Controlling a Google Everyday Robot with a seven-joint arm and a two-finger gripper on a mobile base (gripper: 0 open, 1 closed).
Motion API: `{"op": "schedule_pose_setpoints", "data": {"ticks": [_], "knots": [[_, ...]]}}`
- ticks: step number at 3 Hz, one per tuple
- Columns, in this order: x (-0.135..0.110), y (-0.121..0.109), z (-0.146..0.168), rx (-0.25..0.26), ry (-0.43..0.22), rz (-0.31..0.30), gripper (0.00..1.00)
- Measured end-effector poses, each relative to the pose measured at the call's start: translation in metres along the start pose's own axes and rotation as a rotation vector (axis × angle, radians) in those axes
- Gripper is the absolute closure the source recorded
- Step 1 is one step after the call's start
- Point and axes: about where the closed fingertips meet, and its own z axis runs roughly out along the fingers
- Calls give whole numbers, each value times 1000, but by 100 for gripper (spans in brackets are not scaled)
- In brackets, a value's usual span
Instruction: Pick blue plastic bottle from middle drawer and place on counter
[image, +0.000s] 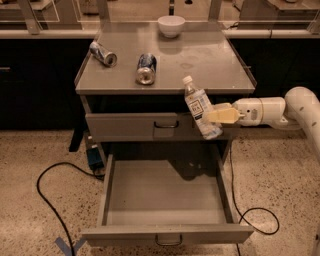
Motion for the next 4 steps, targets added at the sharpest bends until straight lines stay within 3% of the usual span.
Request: {"op": "schedule_pose_setpoints", "data": {"ticks": [1, 2, 4], "knots": [[-10, -3, 2, 3, 8, 17, 100], [-47, -2, 4, 18, 24, 69, 100], [-146, 47, 17, 24, 67, -30, 100]]}}
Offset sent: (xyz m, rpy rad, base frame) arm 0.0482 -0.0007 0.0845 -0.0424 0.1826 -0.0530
